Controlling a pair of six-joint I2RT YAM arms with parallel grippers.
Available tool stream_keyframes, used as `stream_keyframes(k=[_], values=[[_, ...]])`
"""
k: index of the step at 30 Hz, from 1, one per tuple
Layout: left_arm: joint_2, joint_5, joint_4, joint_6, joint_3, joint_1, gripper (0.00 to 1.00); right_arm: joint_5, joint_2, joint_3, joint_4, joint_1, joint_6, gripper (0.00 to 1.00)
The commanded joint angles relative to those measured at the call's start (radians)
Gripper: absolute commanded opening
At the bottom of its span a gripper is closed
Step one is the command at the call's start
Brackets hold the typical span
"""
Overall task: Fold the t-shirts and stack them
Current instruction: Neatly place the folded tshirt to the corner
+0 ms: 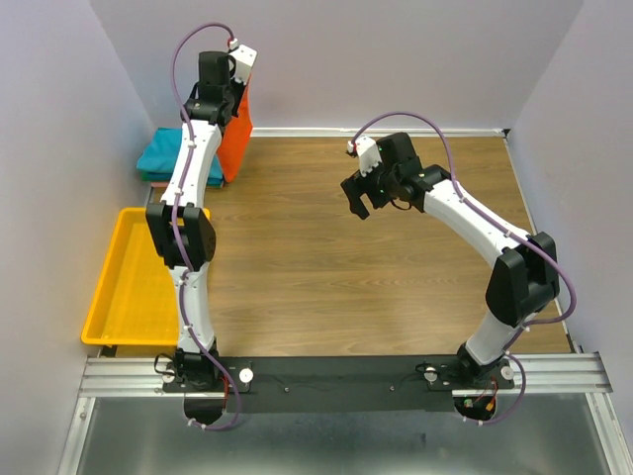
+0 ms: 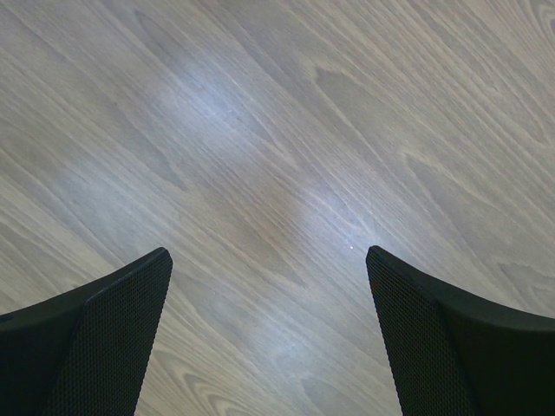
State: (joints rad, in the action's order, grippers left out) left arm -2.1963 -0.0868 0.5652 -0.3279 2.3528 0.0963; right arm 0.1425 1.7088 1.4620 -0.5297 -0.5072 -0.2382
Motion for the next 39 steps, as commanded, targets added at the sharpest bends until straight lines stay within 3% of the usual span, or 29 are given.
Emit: stream_keyframes(k=[1,39], values=[[0.067,-0.025,-0.051,-0.019,0.026,-0.018,0.00,0.002,-0.017,0.001,-0.013,0.002,-0.009,1.00],[-0.118,0.047,-0.157,-0.152,0.045,-0.228,0.00,0.017,0.043,0.054,-0.030,0.002,0.008,1.00]])
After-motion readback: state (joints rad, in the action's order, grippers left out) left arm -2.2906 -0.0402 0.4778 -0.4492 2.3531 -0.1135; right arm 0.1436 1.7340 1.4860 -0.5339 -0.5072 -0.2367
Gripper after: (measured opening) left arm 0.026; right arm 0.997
